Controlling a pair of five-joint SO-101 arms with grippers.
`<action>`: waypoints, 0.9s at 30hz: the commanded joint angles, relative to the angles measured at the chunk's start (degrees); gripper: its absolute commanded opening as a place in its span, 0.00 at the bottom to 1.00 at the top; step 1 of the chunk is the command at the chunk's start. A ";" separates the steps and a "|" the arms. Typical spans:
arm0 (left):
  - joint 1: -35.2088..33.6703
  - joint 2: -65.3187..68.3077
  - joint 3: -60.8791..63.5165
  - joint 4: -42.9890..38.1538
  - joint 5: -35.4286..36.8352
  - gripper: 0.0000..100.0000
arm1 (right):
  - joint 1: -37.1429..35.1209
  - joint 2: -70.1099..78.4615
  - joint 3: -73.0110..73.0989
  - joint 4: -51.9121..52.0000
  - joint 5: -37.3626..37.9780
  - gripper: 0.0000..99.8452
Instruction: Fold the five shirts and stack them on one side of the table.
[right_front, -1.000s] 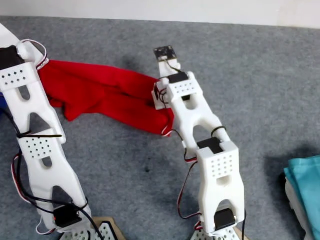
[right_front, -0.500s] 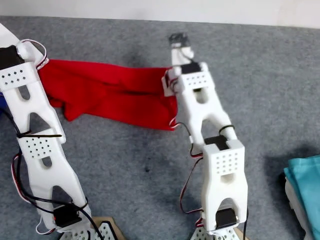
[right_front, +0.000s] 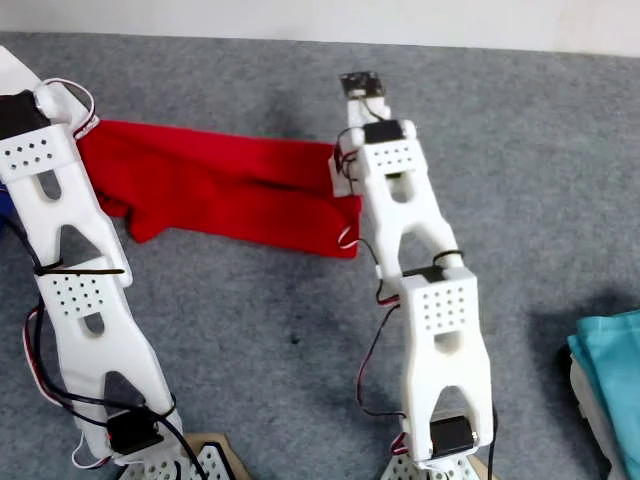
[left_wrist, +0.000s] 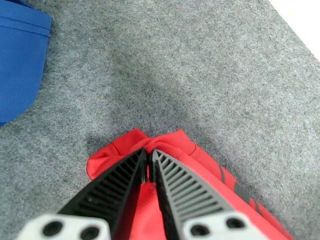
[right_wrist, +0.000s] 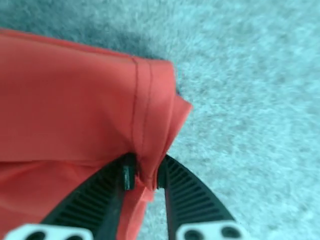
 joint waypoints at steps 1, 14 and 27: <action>0.84 -0.75 -2.24 0.18 0.53 0.01 | -0.92 -0.48 -4.88 0.48 0.09 0.01; 0.66 -0.66 -2.07 0.18 0.53 0.01 | 0.84 -0.48 -13.23 1.89 0.00 0.01; 2.42 -18.51 -2.07 0.18 0.53 0.01 | 2.59 -2.24 -59.47 28.09 3.87 0.01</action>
